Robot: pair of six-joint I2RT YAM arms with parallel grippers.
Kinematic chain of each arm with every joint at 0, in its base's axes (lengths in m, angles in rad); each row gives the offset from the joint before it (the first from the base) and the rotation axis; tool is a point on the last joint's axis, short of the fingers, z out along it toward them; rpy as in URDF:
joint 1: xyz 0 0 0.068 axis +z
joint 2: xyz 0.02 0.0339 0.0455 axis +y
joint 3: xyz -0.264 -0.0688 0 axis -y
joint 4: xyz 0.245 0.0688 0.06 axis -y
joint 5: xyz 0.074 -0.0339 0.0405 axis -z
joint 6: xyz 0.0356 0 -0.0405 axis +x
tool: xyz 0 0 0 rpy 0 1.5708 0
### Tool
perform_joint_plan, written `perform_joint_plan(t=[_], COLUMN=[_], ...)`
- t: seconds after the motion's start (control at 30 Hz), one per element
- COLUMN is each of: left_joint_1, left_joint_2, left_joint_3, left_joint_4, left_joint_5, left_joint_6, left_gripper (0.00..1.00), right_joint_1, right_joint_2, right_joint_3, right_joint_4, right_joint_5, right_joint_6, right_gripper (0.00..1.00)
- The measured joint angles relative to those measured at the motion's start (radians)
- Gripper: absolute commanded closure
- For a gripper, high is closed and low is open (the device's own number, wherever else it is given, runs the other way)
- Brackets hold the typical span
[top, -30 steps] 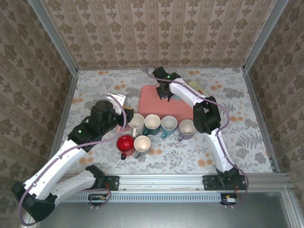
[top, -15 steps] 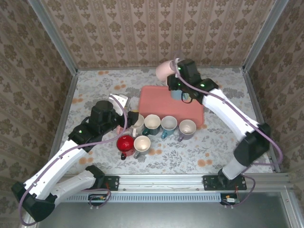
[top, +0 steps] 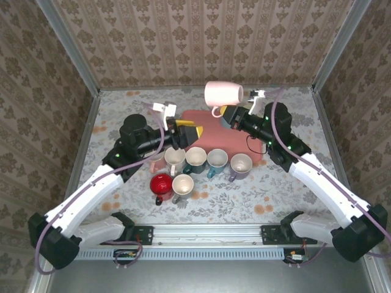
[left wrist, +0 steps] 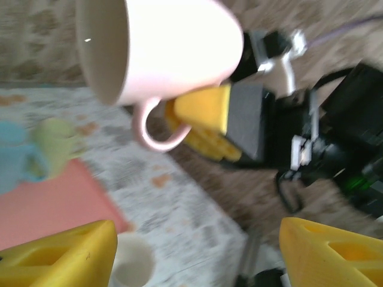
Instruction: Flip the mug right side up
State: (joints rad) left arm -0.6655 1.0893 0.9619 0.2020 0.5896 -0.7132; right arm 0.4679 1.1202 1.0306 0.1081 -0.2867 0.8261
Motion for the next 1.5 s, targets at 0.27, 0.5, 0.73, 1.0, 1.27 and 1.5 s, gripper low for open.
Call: perform_joint_plan(t=[0.27, 0.5, 0.73, 1.0, 1.27, 1.5], left_joint_1=[0.006, 0.006, 0.006, 0.003, -0.021, -0.028], left_joint_2=[0.157, 0.206, 0.222, 0.251, 0.266, 0.264], left_joint_3=[0.001, 0.012, 0.031, 0.055, 0.059, 0.059], left_joint_4=[0.389, 0.564, 0.64, 0.63, 0.525, 0.486], left_joint_5=[0.172, 0.233, 0.256, 0.265, 0.266, 0.262], left_joint_6=[-0.312, -0.421, -0.444, -0.435, -0.378, -0.332], left_gripper=[0.3, 0.34, 0.38, 0.4, 0.41, 0.41], right_joint_1=[0.0, 0.0, 0.004, 0.003, 0.019, 0.019], right_joint_2=[-0.101, -0.115, -0.115, -0.127, -0.18, -0.2], right_joint_3=[-0.063, -0.105, -0.138, -0.147, -0.163, -0.165], right_joint_4=[0.205, 0.303, 0.317, 0.323, 0.304, 0.264], right_joint_5=[-0.064, -0.103, -0.119, -0.11, -0.126, -0.129], right_joint_6=[0.145, 0.216, 0.256, 0.254, 0.234, 0.214], right_gripper=[1.0, 1.0, 1.0, 1.0, 1.0, 1.0])
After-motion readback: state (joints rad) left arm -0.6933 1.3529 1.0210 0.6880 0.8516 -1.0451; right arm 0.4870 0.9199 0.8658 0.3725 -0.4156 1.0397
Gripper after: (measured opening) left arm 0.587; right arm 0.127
